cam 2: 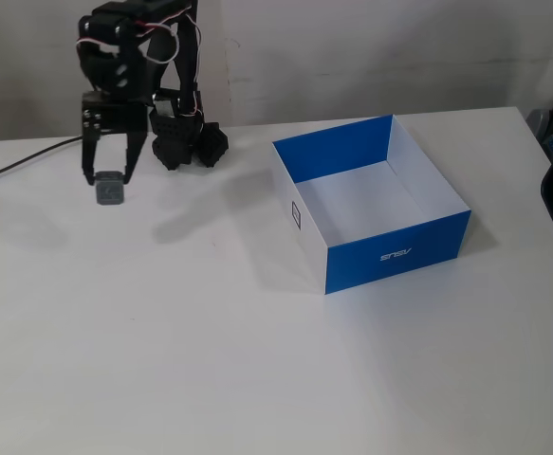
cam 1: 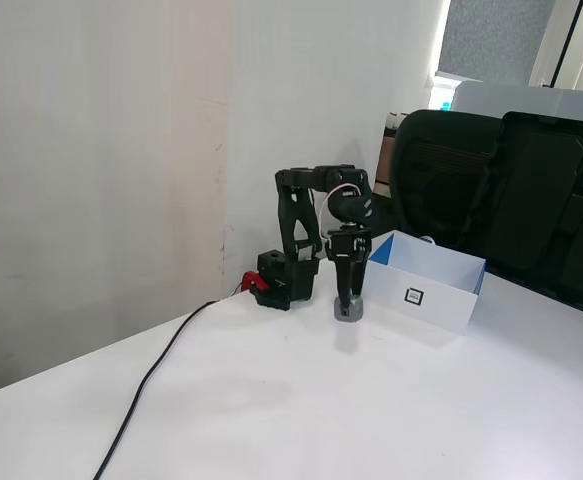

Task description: Grasp the gray block and put it in the box.

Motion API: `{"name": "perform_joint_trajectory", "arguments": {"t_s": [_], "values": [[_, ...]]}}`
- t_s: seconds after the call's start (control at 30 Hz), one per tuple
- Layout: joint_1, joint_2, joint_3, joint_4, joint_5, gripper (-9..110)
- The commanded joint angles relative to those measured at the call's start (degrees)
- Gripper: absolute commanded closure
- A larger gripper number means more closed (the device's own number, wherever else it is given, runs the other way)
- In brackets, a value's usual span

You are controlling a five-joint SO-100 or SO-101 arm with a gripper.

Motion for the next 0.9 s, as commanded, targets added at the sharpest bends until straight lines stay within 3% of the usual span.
{"name": "perform_joint_trajectory", "arguments": {"t_s": [0.0,0.87], "values": [[5.36,4.22,-5.63,0.00,-1.58,101],[39.99,6.33,-14.15,-2.29,-9.23,101]]}}
